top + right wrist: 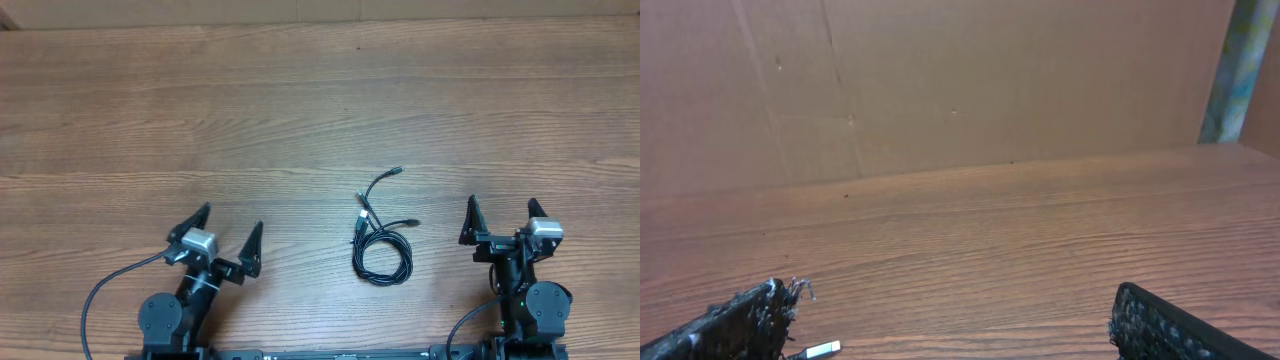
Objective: Untangle cables
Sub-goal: 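Move the left gripper forward over the black cable bundle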
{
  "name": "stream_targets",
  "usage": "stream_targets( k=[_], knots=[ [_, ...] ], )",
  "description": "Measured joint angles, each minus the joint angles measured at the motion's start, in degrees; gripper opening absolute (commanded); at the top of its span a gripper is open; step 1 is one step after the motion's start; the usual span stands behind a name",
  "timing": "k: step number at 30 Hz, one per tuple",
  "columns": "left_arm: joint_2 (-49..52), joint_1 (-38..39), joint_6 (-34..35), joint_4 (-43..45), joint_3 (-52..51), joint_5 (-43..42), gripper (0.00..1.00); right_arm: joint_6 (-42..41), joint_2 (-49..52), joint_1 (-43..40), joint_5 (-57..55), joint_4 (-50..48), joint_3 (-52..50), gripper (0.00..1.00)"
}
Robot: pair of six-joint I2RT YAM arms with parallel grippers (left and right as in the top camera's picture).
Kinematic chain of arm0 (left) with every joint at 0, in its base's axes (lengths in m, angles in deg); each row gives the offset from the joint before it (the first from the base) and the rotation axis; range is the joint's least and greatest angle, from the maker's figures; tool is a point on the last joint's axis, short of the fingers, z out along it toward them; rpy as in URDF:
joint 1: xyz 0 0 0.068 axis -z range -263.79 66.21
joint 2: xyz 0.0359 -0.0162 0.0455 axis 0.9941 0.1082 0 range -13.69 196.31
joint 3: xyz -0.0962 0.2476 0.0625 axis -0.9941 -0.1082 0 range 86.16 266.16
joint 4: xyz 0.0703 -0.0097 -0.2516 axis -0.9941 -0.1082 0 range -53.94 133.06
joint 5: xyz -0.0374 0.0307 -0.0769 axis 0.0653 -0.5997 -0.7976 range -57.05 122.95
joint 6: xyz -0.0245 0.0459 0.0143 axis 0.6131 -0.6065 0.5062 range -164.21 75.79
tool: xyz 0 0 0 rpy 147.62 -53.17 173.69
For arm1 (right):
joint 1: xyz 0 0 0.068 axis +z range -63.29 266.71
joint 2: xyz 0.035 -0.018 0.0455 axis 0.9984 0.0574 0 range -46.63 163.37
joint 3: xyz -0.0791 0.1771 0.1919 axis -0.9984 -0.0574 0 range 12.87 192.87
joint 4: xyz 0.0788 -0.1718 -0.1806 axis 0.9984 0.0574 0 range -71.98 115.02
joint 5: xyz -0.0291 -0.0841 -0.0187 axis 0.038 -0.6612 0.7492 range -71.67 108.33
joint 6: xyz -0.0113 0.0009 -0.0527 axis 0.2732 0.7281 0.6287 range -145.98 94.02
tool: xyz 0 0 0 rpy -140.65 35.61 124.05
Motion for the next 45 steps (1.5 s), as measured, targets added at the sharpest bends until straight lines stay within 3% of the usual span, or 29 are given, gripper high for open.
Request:
stream_targets(
  k=[9,16,21,31,40,45],
  knots=[
    [0.0,0.0,6.2,-11.6,7.1,-5.6,1.0,0.0,0.0,0.0,0.0,0.0,0.0,1.0],
    [4.5,0.0,8.1,-15.5,17.0,-6.7,1.0,0.0,0.0,0.0,0.0,0.0,0.0,1.0],
    [13.6,0.0,9.7,-19.9,24.6,-8.1,1.0,0.0,0.0,0.0,0.0,0.0,0.0,1.0],
    [38.8,0.1,11.2,-38.2,47.8,-11.8,1.0,-0.1,0.0,0.0,0.0,0.0,0.0,1.0],
    [53.2,0.1,12.7,-39.2,53.1,-22.8,1.0,0.0,0.0,0.0,0.0,0.0,0.0,1.0],
    [59.8,0.3,16.1,-36.4,53.1,-24.3,0.84,0.0,0.0,0.0,0.0,0.0,0.0,1.0]
  ],
)
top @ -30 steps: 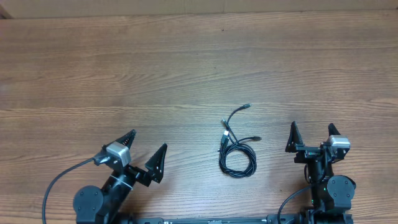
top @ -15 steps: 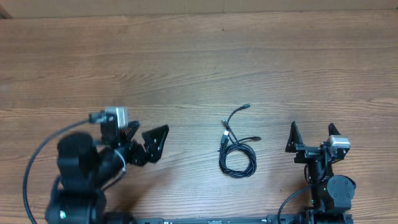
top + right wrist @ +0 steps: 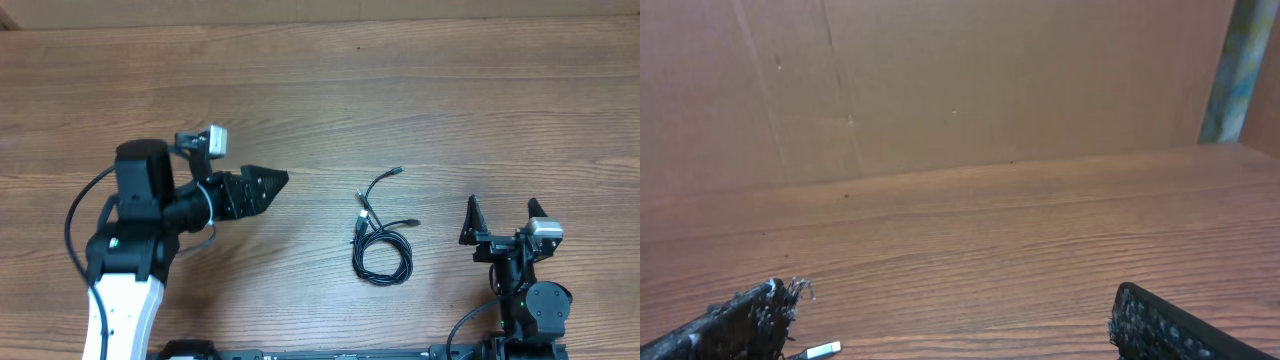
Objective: Untangle cables
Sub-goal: 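Move the left gripper forward over the black cable bundle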
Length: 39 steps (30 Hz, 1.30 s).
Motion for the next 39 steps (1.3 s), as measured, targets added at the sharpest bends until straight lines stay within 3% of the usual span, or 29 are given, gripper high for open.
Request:
stream_targets(
  k=[4,14,20,26,39],
  knots=[
    [4.0,3.4,4.8,-1.0,0.0,3.7,0.82,0.0,0.0,0.0,0.0,0.0,0.0,1.0],
    [6.2,26.8,25.3,-1.7,0.0,33.6,0.8,0.0,0.0,0.0,0.0,0.0,0.0,1.0],
    [12.1,36.5,33.2,0.6,0.0,44.4,0.76,0.0,0.0,0.0,0.0,0.0,0.0,1.0],
    [22.0,40.1,35.0,2.2,0.1,46.2,0.67,0.0,0.0,0.0,0.0,0.0,0.0,1.0],
    [32.4,44.5,35.8,5.0,0.1,41.0,0.69,0.0,0.0,0.0,0.0,0.0,0.0,1.0]
  ],
)
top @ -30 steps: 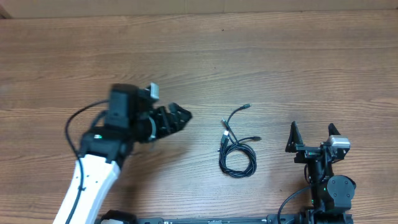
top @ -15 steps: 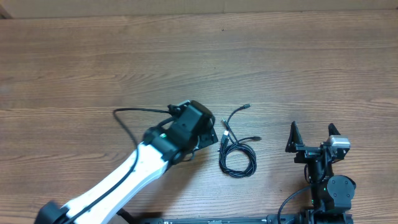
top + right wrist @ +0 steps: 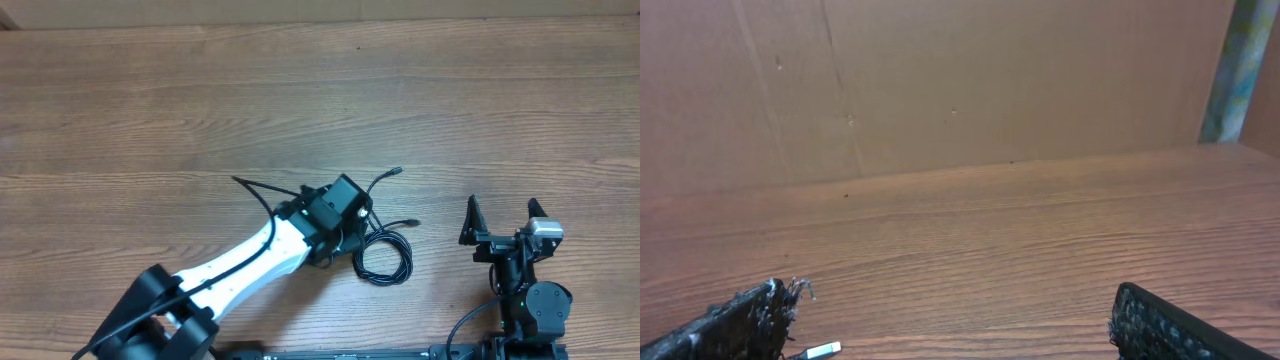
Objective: Untangle cables
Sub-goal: 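Move the left gripper forward over the black cable bundle, then lower the left gripper and grasp the black cable bundle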
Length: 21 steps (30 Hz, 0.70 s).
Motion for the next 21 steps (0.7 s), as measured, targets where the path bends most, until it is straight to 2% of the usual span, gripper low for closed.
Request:
stream_targets(
  k=[6,15,17,21],
  knots=[
    [1.6,3.0,-2.2,4.3,0.1,-0.8,0.68,0.0,0.0,0.0,0.0,0.0,0.0,1.0],
    [1.9,6.2,-13.6,11.4,0.2,-0.8,0.68,0.0,0.0,0.0,0.0,0.0,0.0,1.0],
    [1.9,6.2,-16.6,12.2,0.2,-0.6,0.6,0.0,0.0,0.0,0.0,0.0,0.0,1.0],
    [1.9,6.2,-22.2,13.0,0.2,-0.3,0.64,0.0,0.0,0.0,0.0,0.0,0.0,1.0]
  ],
)
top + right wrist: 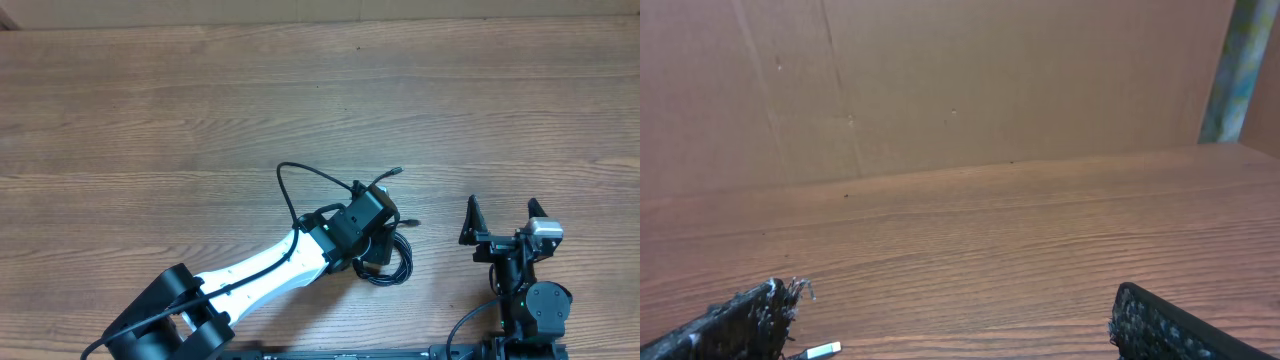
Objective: Untangle cables
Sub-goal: 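Lower the left gripper and grasp the black cable bundle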
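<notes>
A tangle of thin black cables [401, 266] lies on the wooden table [320, 90], right of middle near the front. One plug end [396, 172] reaches toward the back and another [412, 222] points right. My left gripper [376, 250] is down over the tangle, its wrist covering most of it and hiding the fingers. My right gripper [502, 212] rests open to the right of the cables, holding nothing. In the right wrist view a silver plug [821, 350] lies beside the left finger [740, 325], with the right gripper [955, 300] wide open.
The left arm's white link [260, 270] stretches from the front left across to the cables. Its own black lead [288, 185] arcs up behind the wrist. A cardboard wall [960, 80] stands at the table's far edge.
My left gripper has shifted right and slightly nearer the front, from the tangle's left edge to right over it. The right arm has not moved.
Both arms were parked at the front, grippers open, the cables untouched. Then the left arm was raised at the left, its gripper pointing right. Later it stood at the tangle's left edge, and now it covers the tangle. The coil lies where it was.
</notes>
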{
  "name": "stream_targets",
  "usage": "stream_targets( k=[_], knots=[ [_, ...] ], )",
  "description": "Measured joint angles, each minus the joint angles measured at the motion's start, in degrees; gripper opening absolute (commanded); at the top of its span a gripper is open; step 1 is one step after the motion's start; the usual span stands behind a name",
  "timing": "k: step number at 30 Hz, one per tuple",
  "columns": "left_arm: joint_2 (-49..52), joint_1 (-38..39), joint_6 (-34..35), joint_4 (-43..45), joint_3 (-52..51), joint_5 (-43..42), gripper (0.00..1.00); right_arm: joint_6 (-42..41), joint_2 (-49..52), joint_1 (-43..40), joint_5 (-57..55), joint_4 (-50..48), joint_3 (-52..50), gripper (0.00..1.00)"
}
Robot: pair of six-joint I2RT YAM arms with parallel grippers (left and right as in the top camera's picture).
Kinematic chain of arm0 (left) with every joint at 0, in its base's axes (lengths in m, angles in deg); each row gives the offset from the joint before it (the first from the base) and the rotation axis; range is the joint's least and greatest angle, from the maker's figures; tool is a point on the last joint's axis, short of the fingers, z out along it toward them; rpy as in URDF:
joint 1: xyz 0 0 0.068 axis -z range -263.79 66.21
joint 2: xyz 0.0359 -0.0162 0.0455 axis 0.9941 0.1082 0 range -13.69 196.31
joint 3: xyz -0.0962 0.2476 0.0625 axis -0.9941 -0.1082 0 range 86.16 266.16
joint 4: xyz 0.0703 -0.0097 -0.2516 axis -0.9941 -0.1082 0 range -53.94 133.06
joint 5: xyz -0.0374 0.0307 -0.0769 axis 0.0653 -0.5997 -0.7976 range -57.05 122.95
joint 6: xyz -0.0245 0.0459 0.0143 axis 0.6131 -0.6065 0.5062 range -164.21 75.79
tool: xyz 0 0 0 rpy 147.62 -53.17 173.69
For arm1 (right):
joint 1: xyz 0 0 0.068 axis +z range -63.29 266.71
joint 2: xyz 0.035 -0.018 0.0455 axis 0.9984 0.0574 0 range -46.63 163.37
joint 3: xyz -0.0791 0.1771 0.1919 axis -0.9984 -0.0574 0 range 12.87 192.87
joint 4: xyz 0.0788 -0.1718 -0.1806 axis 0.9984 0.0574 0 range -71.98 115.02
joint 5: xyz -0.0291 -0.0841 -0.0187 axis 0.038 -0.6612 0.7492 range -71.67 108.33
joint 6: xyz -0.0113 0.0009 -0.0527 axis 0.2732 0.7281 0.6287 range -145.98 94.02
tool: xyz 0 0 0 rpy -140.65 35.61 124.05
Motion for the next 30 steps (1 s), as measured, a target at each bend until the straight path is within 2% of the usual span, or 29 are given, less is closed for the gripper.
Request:
stream_targets(
  k=[7,13,22,25,26,30],
  knots=[
    [0.2,0.0,-9.5,-4.9,2.7,5.2,0.81,0.0,0.0,0.0,0.0,0.0,0.0,1.0],
    [0.2,0.0,-13.2,-5.8,3.0,11.3,0.8,0.0,0.0,0.0,0.0,0.0,0.0,1.0],
    [1.0,0.0,-15.8,-6.3,3.0,12.4,0.82,0.0,0.0,0.0,0.0,0.0,0.0,1.0],
    [2.9,0.0,-15.8,-6.3,3.0,12.1,0.78,0.0,0.0,0.0,0.0,0.0,0.0,1.0],
    [3.7,0.0,-15.8,-6.4,3.0,12.0,0.73,0.0,0.0,0.0,0.0,0.0,0.0,1.0],
    [7.1,0.0,-17.2,-6.8,3.0,11.9,0.71,0.0,0.0,0.0,0.0,0.0,0.0,1.0]
  ],
)
